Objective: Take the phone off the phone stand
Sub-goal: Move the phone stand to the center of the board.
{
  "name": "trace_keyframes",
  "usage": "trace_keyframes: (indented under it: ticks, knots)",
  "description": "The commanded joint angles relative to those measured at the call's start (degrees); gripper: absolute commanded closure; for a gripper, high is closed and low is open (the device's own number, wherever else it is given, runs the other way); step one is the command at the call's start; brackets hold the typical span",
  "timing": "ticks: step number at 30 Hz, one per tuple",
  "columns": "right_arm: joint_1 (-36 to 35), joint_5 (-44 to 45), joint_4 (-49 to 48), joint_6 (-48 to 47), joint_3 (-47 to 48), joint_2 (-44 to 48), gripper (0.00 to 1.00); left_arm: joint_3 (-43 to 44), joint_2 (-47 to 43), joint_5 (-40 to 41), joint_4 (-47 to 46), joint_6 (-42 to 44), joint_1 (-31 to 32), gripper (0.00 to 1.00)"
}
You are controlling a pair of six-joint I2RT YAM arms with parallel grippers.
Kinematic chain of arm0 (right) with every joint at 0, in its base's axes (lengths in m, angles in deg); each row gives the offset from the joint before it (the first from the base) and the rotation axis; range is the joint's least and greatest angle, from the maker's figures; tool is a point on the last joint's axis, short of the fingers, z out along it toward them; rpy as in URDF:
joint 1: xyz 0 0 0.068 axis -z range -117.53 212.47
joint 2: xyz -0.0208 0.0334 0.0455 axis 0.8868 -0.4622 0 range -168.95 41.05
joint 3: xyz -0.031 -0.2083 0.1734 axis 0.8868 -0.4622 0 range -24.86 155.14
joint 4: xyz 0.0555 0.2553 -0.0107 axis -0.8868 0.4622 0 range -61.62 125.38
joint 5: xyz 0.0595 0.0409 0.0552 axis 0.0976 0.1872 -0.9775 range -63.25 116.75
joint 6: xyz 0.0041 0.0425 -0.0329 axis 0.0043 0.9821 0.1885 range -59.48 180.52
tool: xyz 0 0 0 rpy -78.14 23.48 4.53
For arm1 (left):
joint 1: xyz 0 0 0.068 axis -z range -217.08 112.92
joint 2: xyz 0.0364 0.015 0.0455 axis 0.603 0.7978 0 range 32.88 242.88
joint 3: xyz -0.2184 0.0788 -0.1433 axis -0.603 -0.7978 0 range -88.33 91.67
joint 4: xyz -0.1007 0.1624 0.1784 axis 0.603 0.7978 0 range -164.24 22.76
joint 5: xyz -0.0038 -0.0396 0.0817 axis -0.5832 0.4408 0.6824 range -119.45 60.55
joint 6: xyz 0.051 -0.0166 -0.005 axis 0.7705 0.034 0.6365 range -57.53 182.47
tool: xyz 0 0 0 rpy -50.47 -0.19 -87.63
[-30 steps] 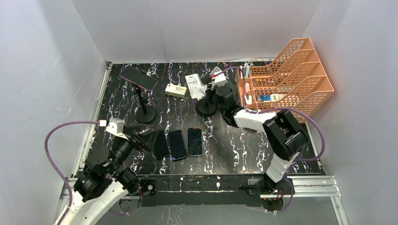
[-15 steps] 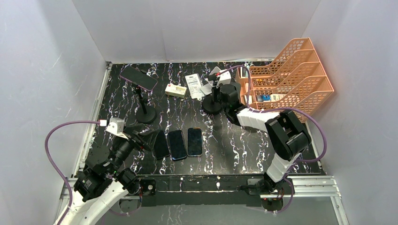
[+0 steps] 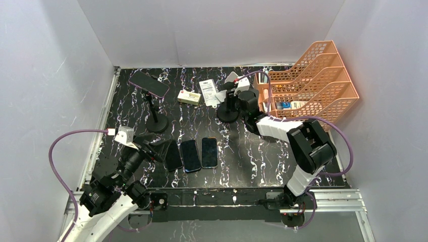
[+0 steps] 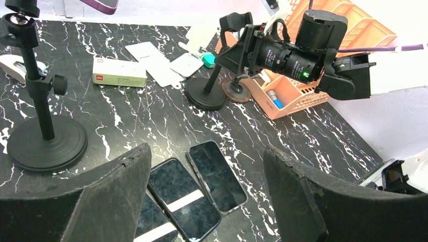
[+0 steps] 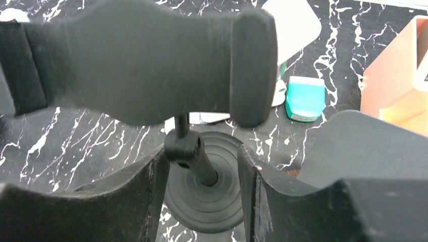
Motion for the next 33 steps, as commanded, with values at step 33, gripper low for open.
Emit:
trace_keyframes:
  ticks: [33]
  knots:
    - [0.33,-20.47,18.26,29.80,-29.27,61.62,0.01,26.48,29.49,23.70,17.73,-9.03,-0.12,0.19]
